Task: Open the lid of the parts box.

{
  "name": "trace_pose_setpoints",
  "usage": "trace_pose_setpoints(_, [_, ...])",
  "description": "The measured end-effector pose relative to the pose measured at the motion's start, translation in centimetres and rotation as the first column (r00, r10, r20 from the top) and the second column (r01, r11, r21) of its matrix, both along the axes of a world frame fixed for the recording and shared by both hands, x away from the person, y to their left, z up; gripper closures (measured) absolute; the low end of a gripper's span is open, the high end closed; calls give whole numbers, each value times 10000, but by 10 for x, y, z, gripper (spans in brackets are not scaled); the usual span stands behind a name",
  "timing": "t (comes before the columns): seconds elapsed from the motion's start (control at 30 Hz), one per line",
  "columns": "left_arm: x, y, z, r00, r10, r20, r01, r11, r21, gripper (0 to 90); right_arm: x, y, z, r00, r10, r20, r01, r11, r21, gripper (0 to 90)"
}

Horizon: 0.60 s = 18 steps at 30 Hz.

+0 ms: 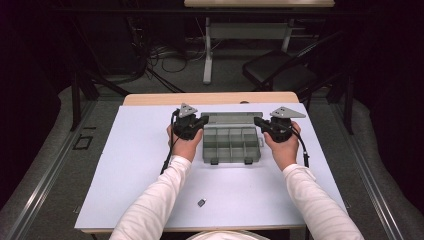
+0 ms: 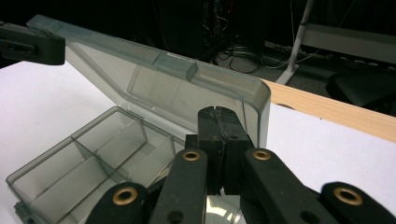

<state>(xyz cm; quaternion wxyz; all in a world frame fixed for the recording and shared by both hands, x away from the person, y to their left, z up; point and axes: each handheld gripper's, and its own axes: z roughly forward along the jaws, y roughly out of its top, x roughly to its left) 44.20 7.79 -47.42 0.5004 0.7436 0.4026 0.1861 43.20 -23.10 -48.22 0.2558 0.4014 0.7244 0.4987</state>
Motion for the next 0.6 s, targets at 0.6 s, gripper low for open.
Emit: trace_pose_setpoints(0.6, [7,1,0,9998,113,-159,-116,9998,-156,900,-3,-11,-19,9987,-504,22,505,9977,-454,750])
